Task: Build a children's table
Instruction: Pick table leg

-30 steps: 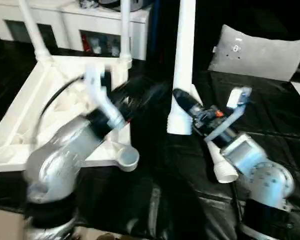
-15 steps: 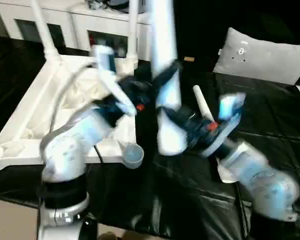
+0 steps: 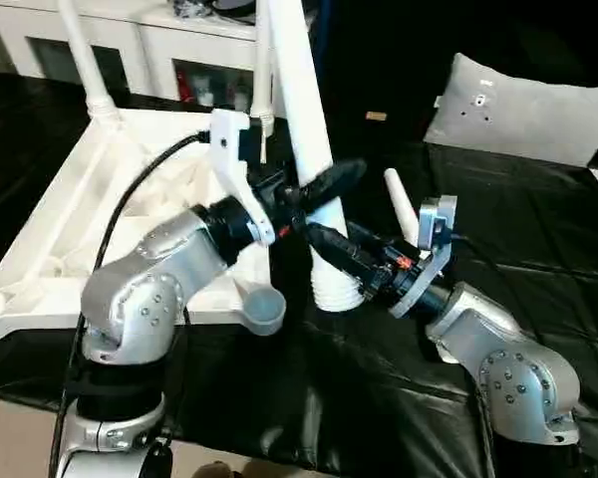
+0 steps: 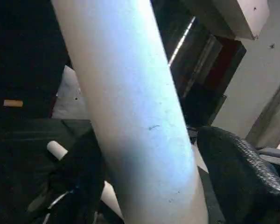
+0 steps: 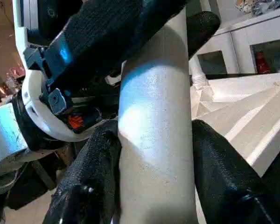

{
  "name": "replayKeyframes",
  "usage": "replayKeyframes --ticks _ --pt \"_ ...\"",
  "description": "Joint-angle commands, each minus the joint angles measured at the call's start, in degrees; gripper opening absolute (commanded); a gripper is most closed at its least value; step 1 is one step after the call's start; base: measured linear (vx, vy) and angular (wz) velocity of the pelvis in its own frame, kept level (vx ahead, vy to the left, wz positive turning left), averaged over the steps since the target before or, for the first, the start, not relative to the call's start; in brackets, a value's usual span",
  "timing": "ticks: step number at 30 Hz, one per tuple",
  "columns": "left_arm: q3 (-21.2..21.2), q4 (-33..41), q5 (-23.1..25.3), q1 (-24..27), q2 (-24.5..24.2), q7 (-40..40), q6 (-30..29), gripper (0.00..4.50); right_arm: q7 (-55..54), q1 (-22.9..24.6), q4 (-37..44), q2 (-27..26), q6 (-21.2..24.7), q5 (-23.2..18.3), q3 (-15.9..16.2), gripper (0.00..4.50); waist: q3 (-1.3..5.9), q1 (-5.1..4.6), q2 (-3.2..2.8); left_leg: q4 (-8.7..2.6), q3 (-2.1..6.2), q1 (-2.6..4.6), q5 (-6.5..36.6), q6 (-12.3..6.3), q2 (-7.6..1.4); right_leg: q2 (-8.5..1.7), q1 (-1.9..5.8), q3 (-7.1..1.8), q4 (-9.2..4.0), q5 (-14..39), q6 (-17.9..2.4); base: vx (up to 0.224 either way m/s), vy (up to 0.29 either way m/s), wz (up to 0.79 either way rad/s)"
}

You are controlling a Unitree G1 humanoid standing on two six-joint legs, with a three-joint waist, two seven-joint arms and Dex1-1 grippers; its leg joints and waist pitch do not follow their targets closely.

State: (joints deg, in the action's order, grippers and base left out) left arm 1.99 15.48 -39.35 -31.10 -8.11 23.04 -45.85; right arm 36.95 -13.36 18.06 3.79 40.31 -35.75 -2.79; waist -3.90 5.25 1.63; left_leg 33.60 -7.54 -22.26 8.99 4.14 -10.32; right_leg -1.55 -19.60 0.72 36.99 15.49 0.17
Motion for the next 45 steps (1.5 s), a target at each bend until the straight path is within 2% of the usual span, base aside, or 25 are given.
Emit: replayKeyframes --ticks 1,7,11,12,23,27,30,31,36,39,43,45 --pt "-2.07 2.26 -0.04 0.01 -0.18 1.73 0.88 2.98 -0.26 0.67 -0.63 0.71 -1.05 1.15 0.67 1.89 3.85 0.09 -0.37 -3.7 -0.06 1.23 6.2 2.4 -2.16 -5.15 1.55 -2.0 -4.53 -4.3 -8.14 0.0 0.0 0.0" --pt "-2.98 2.15 1.0 0.6 -0.55 3.07 2.66 2.44 -0.19 0.88 -1.05 1.11 -2.43 1.55 1.34 1.89 3.8 0.05 -0.4 -3.74 -0.2 1.28 7.33 2.33 -2.25 -5.18 1.39 -2.08 -4.68 -2.33 -8.23 0.0 0.0 0.0" --pt "-3.07 2.26 0.94 0.82 -0.68 3.26 2.76 2.28 -0.27 1.0 -1.2 1.38 -3.01 1.58 1.65 1.88 3.83 0.01 -0.31 -3.74 -0.28 1.24 7.2 2.25 -2.25 -5.11 1.38 -2.04 -4.57 -2.57 -8.37 0.0 0.0 0.0" --pt "-3.11 2.32 0.89 0.91 -0.73 3.36 2.78 2.11 -0.26 1.03 -1.31 1.55 -3.28 1.6 1.84 1.87 3.86 0.01 -0.31 -3.67 -0.34 1.24 6.94 2.12 -2.21 -5.11 1.37 -2.1 -4.57 -2.8 -8.33 0.0 0.0 0.0" --pt "-2.08 1.42 1.34 0.83 -0.28 0.79 2.51 1.95 -0.72 0.48 -1.72 2.22 -4.7 2.54 2.84 1.87 3.88 0.03 -0.28 -3.64 -0.42 1.26 6.95 1.99 -2.29 -5.08 1.28 -2.06 -4.52 -2.61 -8.36 0.0 0.0 0.0" --pt "1.97 -2.54 1.59 -1.84 1.43 -5.22 1.2 1.92 -3.25 -1.36 -2.42 2.23 -4.59 3.38 2.4 1.87 3.8 -0.04 -0.21 -3.6 -0.56 1.3 7.36 2.32 -2.16 -5.08 1.24 -2.1 -4.64 -1.43 -8.57 0.0 0.0 0.0" --pt "3.26 -3.7 1.36 -2.86 1.7 -6.41 1.09 1.91 -4.22 -2.15 -2.81 2.23 -4.36 3.48 1.98 1.87 3.87 0.02 -0.2 -3.59 -0.48 1.32 7.31 2.43 -2.16 -5.09 1.24 -2.09 -4.69 -1.02 -8.29 0.0 0.0 0.0" --pt "4.02 -4.51 1.17 -3.56 1.76 -6.83 1.22 1.9 -4.81 -2.76 -3.18 2.27 -4.24 3.65 1.63 2.22 3.86 0.04 -0.21 -3.6 -0.46 1.31 7.27 2.39 -2.22 -5.12 1.23 -2.09 -4.66 -1.28 -8.24 0.0 0.0 0.0" --pt "5.17 -6.47 1.29 -4.75 1.38 -7.55 1.33 1.89 -5.16 -4.11 -3.61 2.54 -4.3 3.96 1.09 2.62 4.03 -0.03 -0.16 -3.41 -0.51 1.14 5.6 1.95 -2.06 -4.94 1.5 -2.07 -4.34 -5.53 -7.98 0.0 0.0 0.0" --pt "5.23 -6.85 1.33 -5.11 1.32 -7.91 1.17 1.88 -5.12 -4.55 -3.19 2.93 -3.87 2.59 0.84 2.99 4.15 0.1 -0.25 -3.35 -0.48 1.28 5.26 1.85 -2.11 -4.99 1.44 -2.05 -4.29 -5.94 -7.7 0.0 0.0 0.0" --pt "4.03 -6.8 1.73 -5.48 0.35 -6.98 1.17 1.88 -5.19 -5.13 -2.75 3.86 -3.12 1.05 0.47 3.33 4.11 0.17 -0.3 -3.38 -0.51 1.32 5.69 1.84 -2.19 -5.04 1.36 -2.01 -4.27 -5.69 -8.36 0.0 0.0 0.0" --pt "2.61 -6.37 2.2 -5.55 -0.52 -5.61 1.24 1.88 -4.8 -5.74 -2.44 5.42 -2.43 1.33 0.48 3.49 4.1 0.38 -0.26 -3.43 -0.53 1.38 5.73 2.0 -2.24 -4.98 1.36 -2.03 -4.27 -5.02 -8.01 0.0 0.0 0.0"
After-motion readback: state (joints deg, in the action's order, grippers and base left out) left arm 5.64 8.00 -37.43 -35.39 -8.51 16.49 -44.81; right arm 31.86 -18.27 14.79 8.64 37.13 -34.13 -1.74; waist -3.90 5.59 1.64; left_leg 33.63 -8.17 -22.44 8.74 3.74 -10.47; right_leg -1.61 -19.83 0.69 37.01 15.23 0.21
